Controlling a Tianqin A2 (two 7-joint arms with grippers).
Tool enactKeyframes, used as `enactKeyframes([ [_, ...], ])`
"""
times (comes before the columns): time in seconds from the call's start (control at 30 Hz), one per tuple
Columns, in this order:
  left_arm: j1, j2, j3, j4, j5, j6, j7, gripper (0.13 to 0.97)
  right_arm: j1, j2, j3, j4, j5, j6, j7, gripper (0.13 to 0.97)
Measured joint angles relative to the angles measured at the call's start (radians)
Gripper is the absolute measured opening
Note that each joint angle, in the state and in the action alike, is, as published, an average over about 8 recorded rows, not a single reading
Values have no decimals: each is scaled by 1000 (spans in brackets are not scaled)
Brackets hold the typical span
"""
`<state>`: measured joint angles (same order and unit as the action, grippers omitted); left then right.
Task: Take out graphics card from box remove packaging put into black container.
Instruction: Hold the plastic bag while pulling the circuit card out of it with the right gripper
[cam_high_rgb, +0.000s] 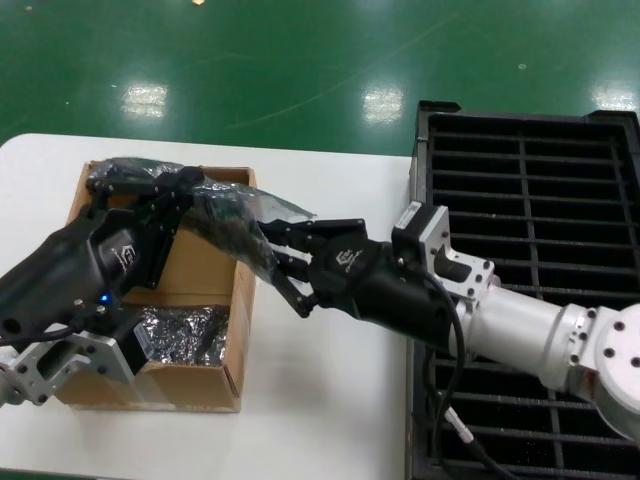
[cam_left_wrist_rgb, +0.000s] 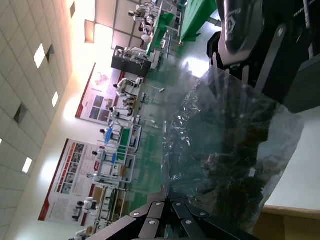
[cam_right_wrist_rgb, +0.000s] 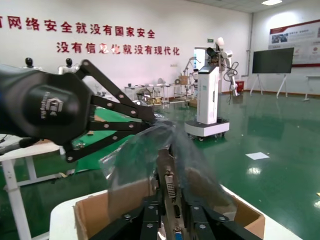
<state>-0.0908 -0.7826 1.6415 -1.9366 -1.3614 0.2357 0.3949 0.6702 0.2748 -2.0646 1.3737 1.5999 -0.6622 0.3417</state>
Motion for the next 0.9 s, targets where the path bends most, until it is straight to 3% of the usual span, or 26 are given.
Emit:
enactKeyframes([
  [0.43, 0, 0, 0, 0, 0, 0, 0, 139, 10, -25, 4, -44, -8, 22, 4, 150],
  [0.9, 0, 0, 0, 0, 0, 0, 0, 139, -12, -17, 12, -37, 1, 23, 14, 159],
])
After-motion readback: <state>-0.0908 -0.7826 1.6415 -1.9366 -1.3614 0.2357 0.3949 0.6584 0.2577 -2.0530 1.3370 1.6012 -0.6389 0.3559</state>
